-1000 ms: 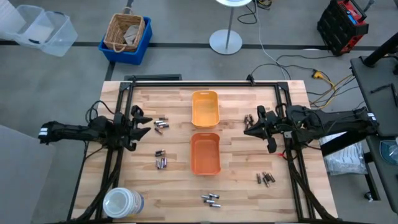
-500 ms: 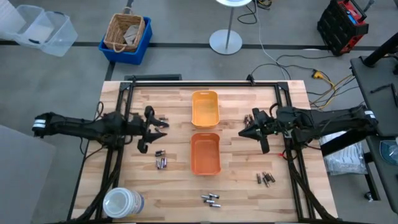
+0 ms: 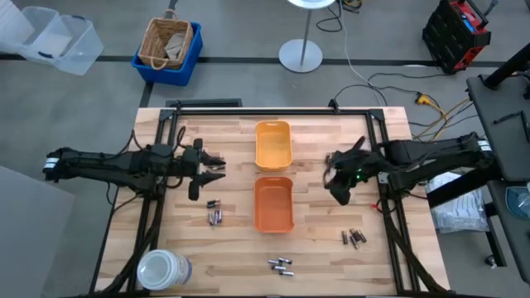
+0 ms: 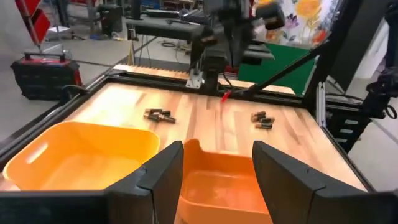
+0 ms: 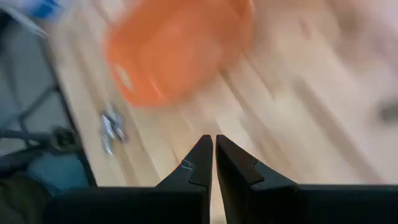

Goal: Sort batteries
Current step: Put the black battery into the orange bin

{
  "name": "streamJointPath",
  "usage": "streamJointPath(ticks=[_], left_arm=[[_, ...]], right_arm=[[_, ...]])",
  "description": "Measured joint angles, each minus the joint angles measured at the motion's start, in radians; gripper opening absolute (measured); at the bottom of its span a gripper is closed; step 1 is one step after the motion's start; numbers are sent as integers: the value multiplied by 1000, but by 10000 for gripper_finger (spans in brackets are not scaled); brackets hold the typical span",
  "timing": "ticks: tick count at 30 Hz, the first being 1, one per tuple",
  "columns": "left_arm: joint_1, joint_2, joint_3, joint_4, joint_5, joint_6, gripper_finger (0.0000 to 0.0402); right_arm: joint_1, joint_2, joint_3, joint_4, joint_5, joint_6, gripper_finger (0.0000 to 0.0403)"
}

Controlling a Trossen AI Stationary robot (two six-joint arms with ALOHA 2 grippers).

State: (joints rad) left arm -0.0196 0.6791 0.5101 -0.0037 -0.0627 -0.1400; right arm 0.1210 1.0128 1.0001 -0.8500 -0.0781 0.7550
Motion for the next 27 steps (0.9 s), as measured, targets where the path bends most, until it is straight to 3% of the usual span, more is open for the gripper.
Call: streamJointPath(ticks=[7,19,27], left_arm=[[0,18,39,-1,9,-28,178],[0,15,37,-38,9,-36,178],[0,13,36,-34,9,-27,178]], right_arm=[[136,129,25,-223,-104,307,13],[417,326,7,-214,-105,699,13],[496,446,7,-132,-49,817,13]])
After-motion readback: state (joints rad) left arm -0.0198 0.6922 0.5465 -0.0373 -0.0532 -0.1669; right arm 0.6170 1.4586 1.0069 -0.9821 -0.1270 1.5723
